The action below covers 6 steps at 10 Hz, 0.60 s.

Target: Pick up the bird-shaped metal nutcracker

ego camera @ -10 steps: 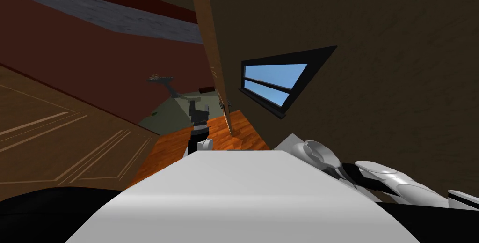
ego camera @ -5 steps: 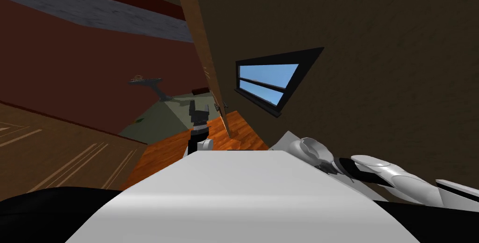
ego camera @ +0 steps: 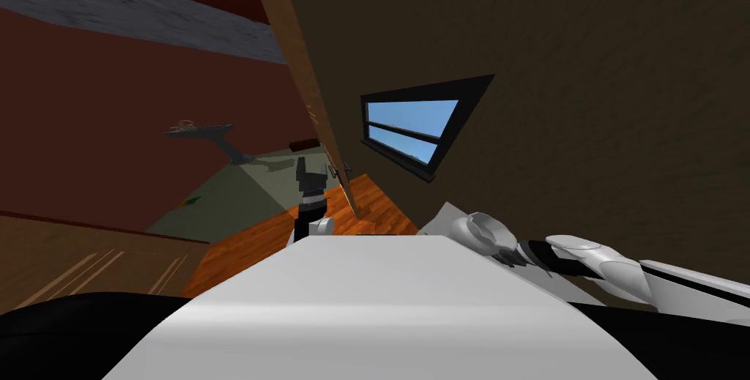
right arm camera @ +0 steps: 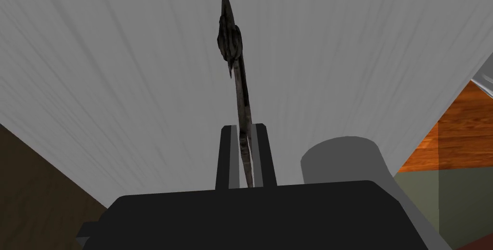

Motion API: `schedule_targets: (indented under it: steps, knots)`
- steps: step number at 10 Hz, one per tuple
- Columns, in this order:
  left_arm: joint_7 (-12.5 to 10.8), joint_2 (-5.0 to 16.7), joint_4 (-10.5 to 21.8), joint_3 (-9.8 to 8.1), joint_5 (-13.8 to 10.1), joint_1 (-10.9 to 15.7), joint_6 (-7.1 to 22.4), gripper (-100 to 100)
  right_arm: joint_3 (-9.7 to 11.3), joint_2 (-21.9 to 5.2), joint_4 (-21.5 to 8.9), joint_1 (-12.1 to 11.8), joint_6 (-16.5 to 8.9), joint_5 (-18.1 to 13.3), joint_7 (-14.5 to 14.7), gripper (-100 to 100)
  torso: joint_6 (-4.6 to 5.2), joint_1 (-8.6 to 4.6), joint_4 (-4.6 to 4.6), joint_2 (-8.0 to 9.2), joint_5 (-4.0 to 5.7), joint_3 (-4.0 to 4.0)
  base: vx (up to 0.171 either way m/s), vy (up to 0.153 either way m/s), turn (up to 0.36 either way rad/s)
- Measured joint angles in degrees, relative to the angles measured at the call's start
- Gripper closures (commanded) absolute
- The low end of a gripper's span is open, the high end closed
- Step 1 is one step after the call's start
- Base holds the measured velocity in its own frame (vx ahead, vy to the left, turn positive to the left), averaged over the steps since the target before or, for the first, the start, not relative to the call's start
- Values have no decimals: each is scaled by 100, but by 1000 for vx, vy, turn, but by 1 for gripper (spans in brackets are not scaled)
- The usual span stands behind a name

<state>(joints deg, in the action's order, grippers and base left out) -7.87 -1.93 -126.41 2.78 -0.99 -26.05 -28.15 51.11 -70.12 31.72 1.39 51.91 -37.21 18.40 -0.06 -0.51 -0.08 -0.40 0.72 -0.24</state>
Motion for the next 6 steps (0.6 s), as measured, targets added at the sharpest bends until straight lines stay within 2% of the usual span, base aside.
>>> schedule_targets:
  steps: [1,2,3,4,5,6]
  knots:
    - [0,0,0,0,0,1,0,0,177,-65,84,47,-23,21,-22,100,-7,-6,2,6,4,4,2,-9,58]
    - [0,0,0,0,0,1,0,0,270,-78,131,57,-50,29,-50,100,-6,-14,3,14,6,8,57,14,-321]
    - [0,0,0,-1,0,-1,0,0,403,-262,292,131,-87,226,8,100,10,-7,2,7,-5,5,74,26,-253]
    - [0,0,0,0,0,0,0,0,572,-269,193,300,-79,303,81,100,-1,-3,0,0,2,0,35,16,-8]
    - [0,0,0,0,0,1,0,0,747,-302,248,350,-110,321,74,100,-5,-5,1,5,5,3,9,5,9]
    - [0,0,0,0,0,1,0,0,768,-304,263,352,-120,322,67,0,-4,-9,3,13,4,7,0,0,0]
